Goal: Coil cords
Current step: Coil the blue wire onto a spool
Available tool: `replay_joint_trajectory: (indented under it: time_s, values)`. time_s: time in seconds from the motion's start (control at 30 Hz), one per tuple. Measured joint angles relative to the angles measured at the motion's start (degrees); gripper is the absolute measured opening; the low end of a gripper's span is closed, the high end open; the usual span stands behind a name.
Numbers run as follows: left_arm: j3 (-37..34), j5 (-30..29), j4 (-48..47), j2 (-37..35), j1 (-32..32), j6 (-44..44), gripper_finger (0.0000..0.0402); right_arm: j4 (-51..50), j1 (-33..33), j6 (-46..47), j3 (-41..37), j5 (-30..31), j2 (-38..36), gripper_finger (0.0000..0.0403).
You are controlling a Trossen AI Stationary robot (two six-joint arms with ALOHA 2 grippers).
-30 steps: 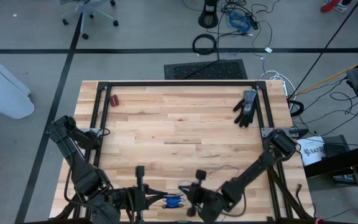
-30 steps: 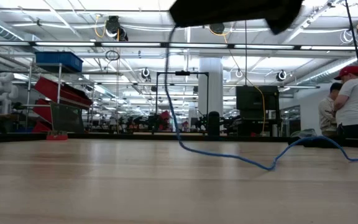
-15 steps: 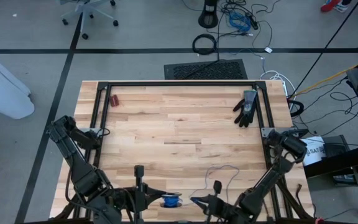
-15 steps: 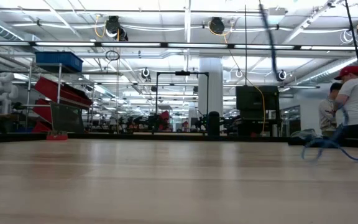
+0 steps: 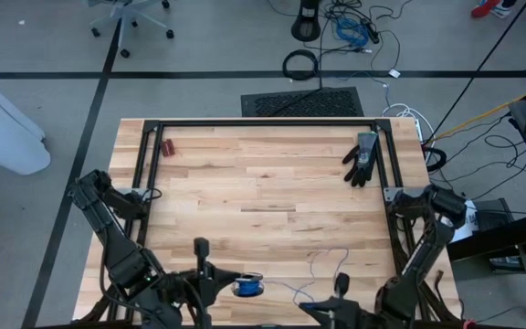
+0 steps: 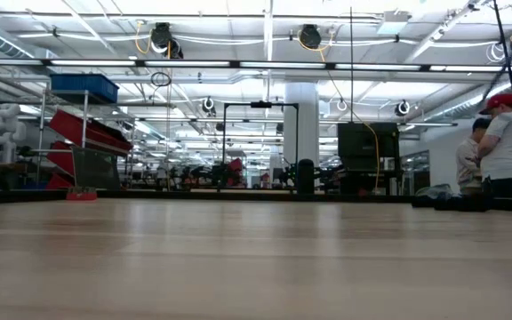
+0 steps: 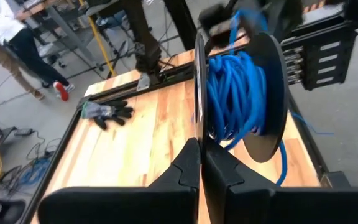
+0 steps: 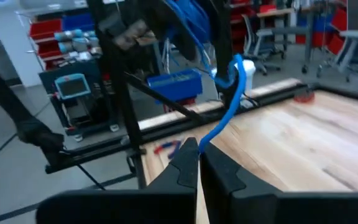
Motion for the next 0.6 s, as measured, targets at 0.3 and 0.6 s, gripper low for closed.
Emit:
replay_joint_trajectory:
  time_s: [0.3,0.6]
  values:
    - [0.0,-0.3,-1.1,0.0,0.0,-0.9,0.0006,10.1,4.2,-11.0,0.0,7.0,0.0,0.0]
    - [0.0,-2.0,-4.0,0.0,0.3,-3.8,0.0006,17.6,6.8,-18.9,0.0,11.4,0.1,0.0]
